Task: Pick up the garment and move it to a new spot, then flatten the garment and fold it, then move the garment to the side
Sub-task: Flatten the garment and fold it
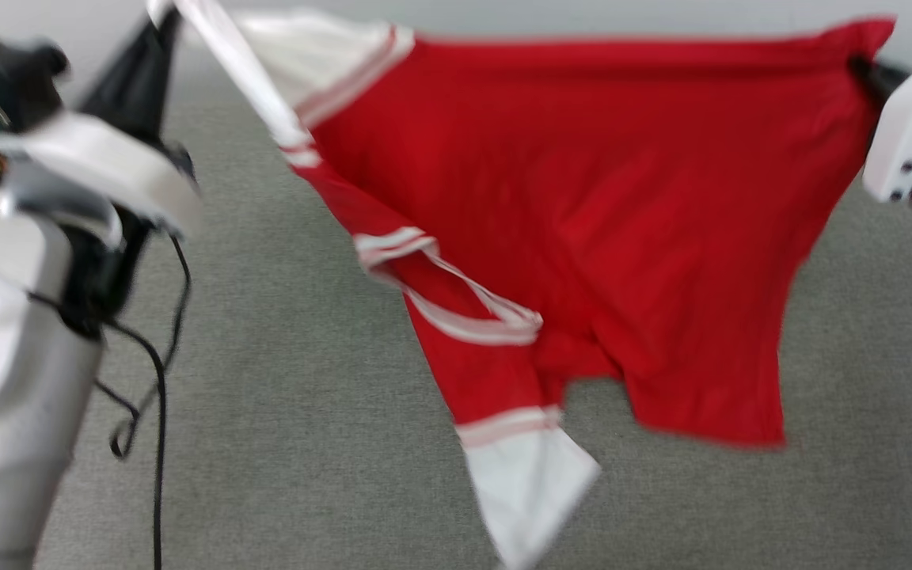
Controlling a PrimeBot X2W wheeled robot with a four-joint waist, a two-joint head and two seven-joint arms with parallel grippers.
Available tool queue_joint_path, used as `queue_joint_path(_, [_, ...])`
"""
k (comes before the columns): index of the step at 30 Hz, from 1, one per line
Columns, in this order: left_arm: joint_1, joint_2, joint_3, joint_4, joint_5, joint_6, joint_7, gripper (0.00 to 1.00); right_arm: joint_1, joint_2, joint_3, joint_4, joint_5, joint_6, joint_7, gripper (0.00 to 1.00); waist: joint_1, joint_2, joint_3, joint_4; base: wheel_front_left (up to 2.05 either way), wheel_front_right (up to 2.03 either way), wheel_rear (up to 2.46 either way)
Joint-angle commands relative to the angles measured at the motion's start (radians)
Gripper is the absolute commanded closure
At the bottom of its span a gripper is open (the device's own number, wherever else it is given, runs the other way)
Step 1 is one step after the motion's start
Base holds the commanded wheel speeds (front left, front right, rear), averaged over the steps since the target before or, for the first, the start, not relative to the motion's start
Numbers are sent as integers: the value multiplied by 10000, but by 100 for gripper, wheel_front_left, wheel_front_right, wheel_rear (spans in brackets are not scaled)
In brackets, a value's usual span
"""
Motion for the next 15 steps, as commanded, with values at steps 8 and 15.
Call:
queue_joint_path(8, [-3715,213,480,2071,147,-182,172,100,-2824,523,-1288,771,-997,-23,-1350,100,-1,0,1016,-460,0,0,0])
queue_joint_path(15, [-6601,306,627,3736,513,-189,-165,100,-5359,891,-2389,1755,-1862,-37,-2276,100,-1,0,1938,-448,0,0,0])
